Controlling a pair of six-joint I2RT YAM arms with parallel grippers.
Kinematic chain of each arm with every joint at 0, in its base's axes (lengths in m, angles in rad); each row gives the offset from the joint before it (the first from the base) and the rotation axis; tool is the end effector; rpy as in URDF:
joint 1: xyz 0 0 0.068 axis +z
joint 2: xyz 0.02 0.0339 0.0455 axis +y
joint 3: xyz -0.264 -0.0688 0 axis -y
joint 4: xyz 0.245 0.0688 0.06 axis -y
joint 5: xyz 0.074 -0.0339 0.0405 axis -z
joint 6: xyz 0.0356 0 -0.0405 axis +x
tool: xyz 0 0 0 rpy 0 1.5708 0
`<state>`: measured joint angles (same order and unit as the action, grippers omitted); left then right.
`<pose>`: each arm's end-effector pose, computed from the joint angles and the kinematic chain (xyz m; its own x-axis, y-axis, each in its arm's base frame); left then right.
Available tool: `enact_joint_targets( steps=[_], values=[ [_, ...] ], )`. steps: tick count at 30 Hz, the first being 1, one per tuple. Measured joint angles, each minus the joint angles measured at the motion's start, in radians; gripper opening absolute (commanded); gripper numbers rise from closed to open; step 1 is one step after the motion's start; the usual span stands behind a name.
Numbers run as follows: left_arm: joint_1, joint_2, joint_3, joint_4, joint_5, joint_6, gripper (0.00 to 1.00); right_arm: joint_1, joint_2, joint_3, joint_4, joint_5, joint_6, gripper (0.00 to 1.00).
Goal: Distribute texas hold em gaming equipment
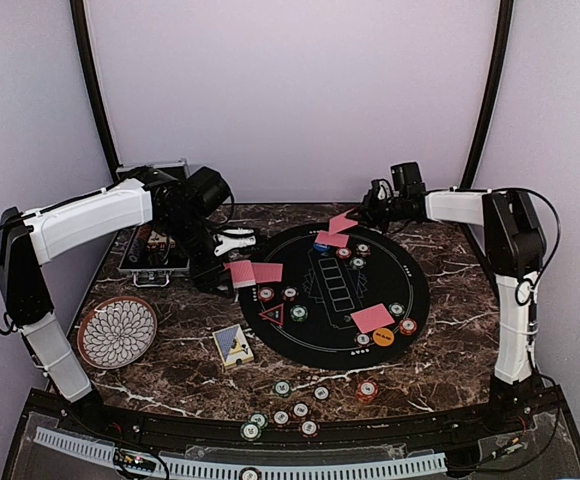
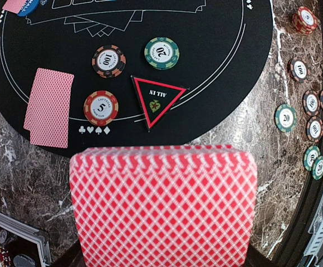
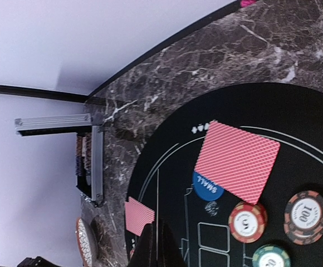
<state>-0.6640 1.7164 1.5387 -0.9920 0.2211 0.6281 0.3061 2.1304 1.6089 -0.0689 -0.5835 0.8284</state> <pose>0.2728 -0.2234 0.2904 -0.1937 0.8796 -0.4345 0.9671 0.2456 0.0661 0.4600 0.1659 0.2095 -0.8657 0.3713 -0.3356 -0.0739 0.5683 0.8195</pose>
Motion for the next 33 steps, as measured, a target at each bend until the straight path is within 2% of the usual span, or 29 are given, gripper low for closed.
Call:
enact_joint_targets(
  steps=[8, 20, 23, 27, 33],
  values=[
    [0.0, 0.0, 0.0, 0.0, 0.004, 0.0, 0.0, -0.002, 0.153, 0.145, -0.091, 0.052, -0.039, 0.0],
    [0.0, 0.0, 0.0, 0.0, 0.007, 0.0, 0.0, -0.002, 0.265, 0.274, -0.106, 0.092, -0.042, 0.0],
    [0.0, 0.0, 0.0, 0.0, 0.007, 0.0, 0.0, -0.002, 0.283, 0.284, -0.109, 0.101, -0.044, 0.13],
    [0.0, 0.0, 0.005, 0.0, 0.007, 0.0, 0.0, -0.002, 0.29, 0.286, -0.119, 0.115, -0.053, 0.42],
    [0.0, 0.0, 0.013, 0.0, 0.007, 0.0, 0.0, -0.002, 0.29, 0.286, -0.126, 0.134, -0.079, 0.7]
  ],
)
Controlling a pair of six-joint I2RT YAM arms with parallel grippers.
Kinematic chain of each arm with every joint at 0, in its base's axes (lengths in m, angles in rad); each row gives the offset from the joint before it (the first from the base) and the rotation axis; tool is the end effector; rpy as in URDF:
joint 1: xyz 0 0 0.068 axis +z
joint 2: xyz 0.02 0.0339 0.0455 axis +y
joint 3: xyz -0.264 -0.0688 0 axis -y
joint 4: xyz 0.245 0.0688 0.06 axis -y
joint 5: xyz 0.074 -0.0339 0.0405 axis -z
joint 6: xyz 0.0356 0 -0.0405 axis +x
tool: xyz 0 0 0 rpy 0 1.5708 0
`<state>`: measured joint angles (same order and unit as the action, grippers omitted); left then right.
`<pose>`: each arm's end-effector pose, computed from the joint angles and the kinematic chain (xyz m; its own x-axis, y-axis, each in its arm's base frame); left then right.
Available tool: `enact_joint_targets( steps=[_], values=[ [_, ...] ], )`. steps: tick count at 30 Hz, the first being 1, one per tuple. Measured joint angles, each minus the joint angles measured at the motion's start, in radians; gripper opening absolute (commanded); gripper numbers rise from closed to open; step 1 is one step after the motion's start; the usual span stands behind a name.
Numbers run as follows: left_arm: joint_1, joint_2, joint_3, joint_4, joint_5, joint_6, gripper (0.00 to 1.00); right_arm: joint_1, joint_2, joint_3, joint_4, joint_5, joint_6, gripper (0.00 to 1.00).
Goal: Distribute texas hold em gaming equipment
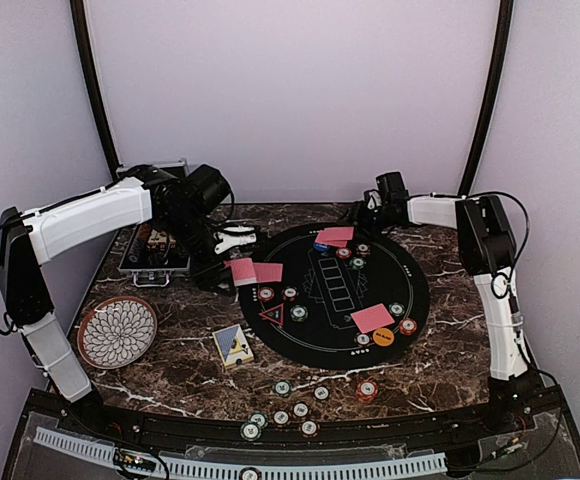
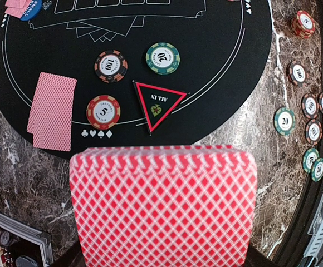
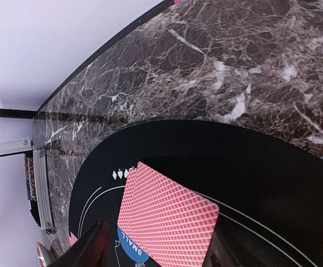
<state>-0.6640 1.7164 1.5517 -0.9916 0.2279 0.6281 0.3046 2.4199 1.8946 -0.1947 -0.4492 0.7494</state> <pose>0.2735 -0.2242 0.2942 -0.1884 0.8743 -0.4474 0.9673 0.2439 0.0693 0.5105 0.1767 0.1470 -0.8567 0.3739 -0.3553 0.0027 0.6921 0.7218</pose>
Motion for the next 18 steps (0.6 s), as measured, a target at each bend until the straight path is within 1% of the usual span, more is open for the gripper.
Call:
enact_joint_targets(
  steps=[1, 3, 4, 8, 11, 14, 18],
  values=[
    [0.0, 0.0, 0.0, 0.0, 0.0, 0.0, 0.0, 0.0, -0.002, 0.0, -0.005, 0.002, -0.011, 0.75],
    [0.0, 0.0, 0.0, 0.0, 0.0, 0.0, 0.0, 0.001, -0.009, -0.002, -0.02, 0.012, -0.021, 0.95],
    [0.0, 0.0, 0.0, 0.0, 0.0, 0.0, 0.0, 0.003, -0.019, -0.006, -0.03, 0.021, -0.044, 0.98],
    [0.0, 0.0, 0.0, 0.0, 0.0, 0.0, 0.0, 0.011, -0.092, -0.051, -0.049, 0.055, -0.076, 0.99],
    [0.0, 0.0, 0.0, 0.001, 0.0, 0.0, 0.0, 0.018, -0.198, -0.148, -0.016, 0.062, -0.087, 0.99],
    [0.0, 0.0, 0.0, 0.002, 0.0, 0.0, 0.0, 0.019, -0.32, -0.274, 0.068, 0.029, -0.057, 0.99],
    [0.0, 0.0, 0.0, 0.002, 0.0, 0.0, 0.0, 0.019, -0.441, -0.436, 0.248, -0.021, 0.017, 0.99]
  ],
)
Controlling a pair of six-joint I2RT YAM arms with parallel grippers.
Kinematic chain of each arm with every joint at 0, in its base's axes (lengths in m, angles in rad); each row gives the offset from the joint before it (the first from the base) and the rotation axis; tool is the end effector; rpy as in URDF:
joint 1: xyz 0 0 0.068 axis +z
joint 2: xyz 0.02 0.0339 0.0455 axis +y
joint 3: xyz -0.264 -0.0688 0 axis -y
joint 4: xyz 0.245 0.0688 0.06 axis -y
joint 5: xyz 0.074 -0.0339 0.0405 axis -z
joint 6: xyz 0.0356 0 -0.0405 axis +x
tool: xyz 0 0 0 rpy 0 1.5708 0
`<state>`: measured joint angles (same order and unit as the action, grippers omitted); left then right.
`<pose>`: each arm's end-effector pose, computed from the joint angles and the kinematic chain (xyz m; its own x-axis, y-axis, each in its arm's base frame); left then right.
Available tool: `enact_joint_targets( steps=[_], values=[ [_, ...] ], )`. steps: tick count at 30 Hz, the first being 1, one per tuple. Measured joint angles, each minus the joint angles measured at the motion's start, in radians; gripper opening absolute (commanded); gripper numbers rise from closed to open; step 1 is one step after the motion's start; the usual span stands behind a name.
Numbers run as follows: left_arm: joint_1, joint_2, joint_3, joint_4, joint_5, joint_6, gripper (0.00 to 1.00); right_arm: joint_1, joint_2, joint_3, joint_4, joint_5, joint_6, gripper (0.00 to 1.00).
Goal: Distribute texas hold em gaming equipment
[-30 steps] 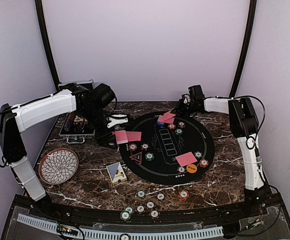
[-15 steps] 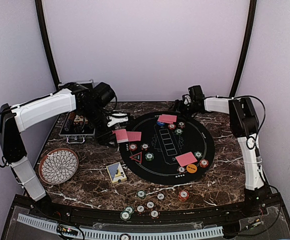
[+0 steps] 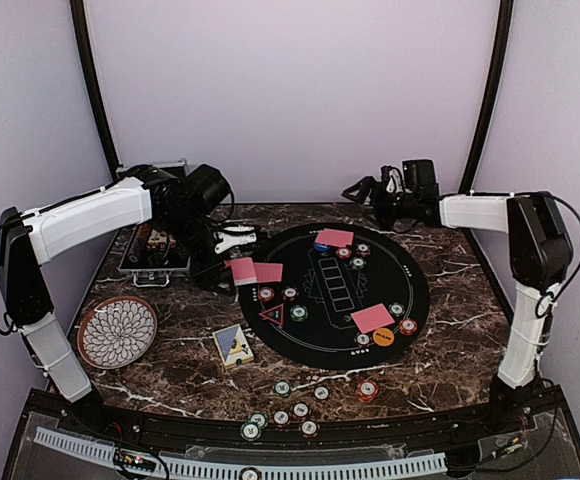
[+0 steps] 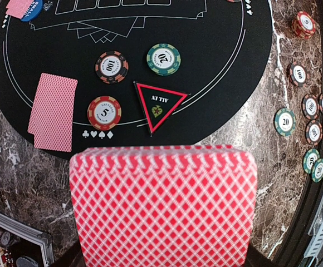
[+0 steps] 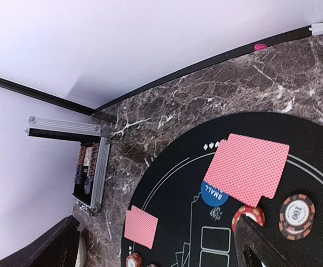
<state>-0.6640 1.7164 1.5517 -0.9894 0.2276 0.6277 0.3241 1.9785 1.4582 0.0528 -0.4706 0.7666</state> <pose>0.2737 -0.2244 0.2943 -0.1880 0.8736 -0.4488 0.9671 0.2445 0.0707 0.4323 0.1623 0.2385 -0.7708 0.3933 -0.5012 -0.1845 0.6153 0.7664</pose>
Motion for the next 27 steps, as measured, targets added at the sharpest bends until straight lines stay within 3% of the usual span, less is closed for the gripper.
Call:
enact_joint_targets(
  steps=[4, 7, 21, 27],
  values=[
    [0.0, 0.0, 0.0, 0.0, 0.0, 0.0, 0.0, 0.005, -0.106, -0.236, 0.235, -0.021, 0.109, 0.98],
    [0.0, 0.0, 0.0, 0.001, 0.0, 0.0, 0.0, 0.01, -0.125, -0.315, 0.331, -0.06, 0.193, 0.99],
    [0.0, 0.0, 0.0, 0.004, 0.0, 0.0, 0.0, 0.229, -0.124, -0.362, 0.306, -0.177, 0.245, 0.98],
    [0.0, 0.0, 0.0, 0.006, 0.0, 0.0, 0.0, 0.328, -0.123, -0.385, 0.338, -0.193, 0.292, 0.93]
  ],
)
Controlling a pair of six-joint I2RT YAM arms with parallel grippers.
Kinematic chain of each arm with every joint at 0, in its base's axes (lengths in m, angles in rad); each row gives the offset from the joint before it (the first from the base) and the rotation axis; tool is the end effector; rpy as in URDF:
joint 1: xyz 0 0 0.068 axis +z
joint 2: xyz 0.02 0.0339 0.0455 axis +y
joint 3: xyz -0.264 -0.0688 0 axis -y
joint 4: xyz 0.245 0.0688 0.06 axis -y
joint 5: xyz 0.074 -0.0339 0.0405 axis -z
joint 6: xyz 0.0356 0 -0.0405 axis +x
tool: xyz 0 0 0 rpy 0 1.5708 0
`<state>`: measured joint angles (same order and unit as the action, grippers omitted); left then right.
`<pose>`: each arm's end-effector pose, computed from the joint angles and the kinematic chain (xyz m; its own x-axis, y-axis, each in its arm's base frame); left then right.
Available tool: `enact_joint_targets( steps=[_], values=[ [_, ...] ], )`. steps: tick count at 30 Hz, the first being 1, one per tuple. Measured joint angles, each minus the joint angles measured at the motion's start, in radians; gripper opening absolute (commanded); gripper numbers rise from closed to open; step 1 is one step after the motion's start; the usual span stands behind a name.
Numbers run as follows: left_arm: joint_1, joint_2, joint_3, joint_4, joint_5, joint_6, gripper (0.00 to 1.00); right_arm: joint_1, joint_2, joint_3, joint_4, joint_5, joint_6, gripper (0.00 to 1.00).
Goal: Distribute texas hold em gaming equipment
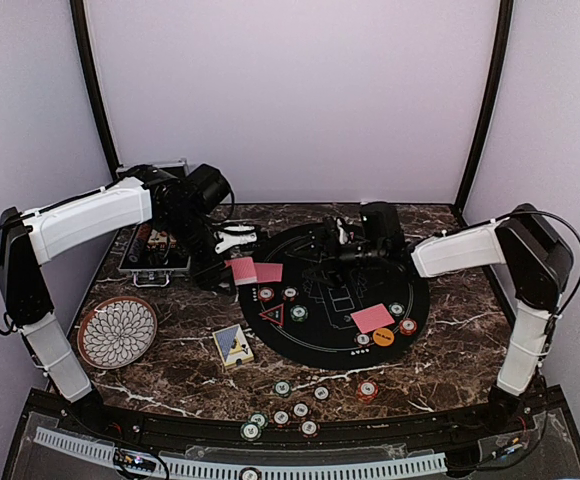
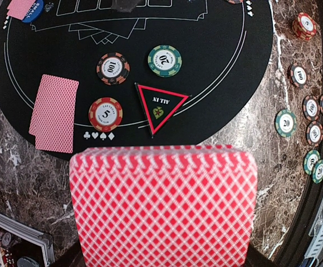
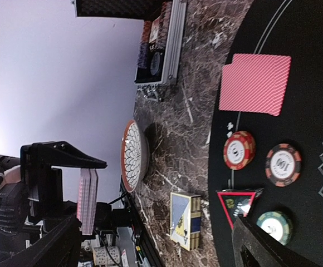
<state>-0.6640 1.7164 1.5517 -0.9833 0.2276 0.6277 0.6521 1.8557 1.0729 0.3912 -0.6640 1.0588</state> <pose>0.2742 -0.2247 0.2946 -0.1859 0.8719 -0.4529 0.9667 0.2447 0.0744 0.3082 0.2629 0.1977 -0.9599 0.1308 -0.2478 -0.1915 0.3392 0.9210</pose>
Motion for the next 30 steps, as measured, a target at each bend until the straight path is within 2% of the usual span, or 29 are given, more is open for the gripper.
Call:
enact_joint_targets(
  steps=[8, 16, 30],
  values=[
    [0.0, 0.0, 0.0, 0.001, 0.0, 0.0, 0.0, 0.086, 0.046, 0.008, 0.108, -0.035, 0.07, 0.84],
    [0.0, 0.0, 0.001, 0.001, 0.0, 0.0, 0.0, 0.142, 0.086, 0.055, 0.135, -0.06, 0.103, 0.84],
    [0.0, 0.0, 0.004, 0.001, 0.001, 0.0, 0.0, 0.168, 0.168, 0.149, 0.179, -0.091, 0.145, 0.81]
  ],
)
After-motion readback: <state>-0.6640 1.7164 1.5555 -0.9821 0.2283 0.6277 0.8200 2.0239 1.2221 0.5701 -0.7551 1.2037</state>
